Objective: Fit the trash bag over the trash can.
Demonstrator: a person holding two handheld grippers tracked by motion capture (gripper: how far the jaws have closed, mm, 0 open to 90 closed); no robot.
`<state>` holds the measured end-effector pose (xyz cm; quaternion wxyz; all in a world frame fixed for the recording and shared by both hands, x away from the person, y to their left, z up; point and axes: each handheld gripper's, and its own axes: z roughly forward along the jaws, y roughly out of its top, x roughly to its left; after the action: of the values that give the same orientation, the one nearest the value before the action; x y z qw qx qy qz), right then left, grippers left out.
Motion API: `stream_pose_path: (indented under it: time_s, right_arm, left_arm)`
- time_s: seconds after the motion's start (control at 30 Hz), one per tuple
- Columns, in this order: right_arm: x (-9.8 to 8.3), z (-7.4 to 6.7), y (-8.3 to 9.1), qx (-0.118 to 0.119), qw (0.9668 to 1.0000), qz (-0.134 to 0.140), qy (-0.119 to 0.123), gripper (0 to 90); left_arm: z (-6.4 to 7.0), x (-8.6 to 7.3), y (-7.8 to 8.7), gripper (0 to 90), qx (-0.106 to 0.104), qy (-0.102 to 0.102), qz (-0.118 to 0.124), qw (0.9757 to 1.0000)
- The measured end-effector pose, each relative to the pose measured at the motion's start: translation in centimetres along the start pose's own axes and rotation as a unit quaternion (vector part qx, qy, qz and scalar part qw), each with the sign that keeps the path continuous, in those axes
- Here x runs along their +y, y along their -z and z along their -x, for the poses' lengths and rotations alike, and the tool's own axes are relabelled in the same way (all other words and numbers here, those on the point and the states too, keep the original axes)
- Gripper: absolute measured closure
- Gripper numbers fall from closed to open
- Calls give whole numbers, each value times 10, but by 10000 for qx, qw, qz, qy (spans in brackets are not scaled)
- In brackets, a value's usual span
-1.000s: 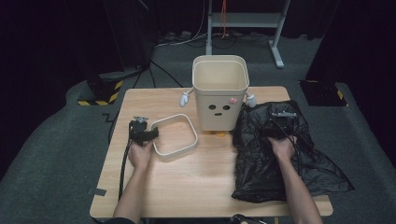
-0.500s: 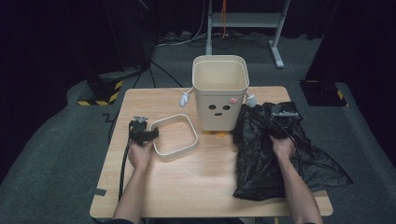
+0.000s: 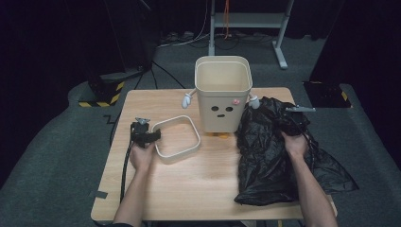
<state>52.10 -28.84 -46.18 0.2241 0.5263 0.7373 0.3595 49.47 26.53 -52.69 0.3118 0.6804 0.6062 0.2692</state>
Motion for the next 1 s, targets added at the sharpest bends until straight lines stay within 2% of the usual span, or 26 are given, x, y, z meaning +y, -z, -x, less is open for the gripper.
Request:
stream_pose_path:
  time_s: [0.2,0.43,0.6,0.7,0.93,1.0]
  right_arm:
    - [8,6,15,-10,10000,94,-20,900]
    - [19,6,34,65,9997,224,57,900]
    - [28,8,44,56,9996,289,-4,900]
    - [33,5,49,-31,9996,218,164,900]
    - [39,7,57,159,9994,296,16,900]
    - [42,8,62,155,9994,298,48,900]
  left_arm:
    - [0,0,0,340,4,-7,0,10000]
    - [0,0,0,341,17,-20,-4,10000]
    - [0,0,0,339,9,-21,-1,10000]
    - [0,0,0,341,13,-22,0,10000]
    - [0,0,0,339,11,-27,-3,10000]
    - [0,0,0,339,9,-26,-3,10000]
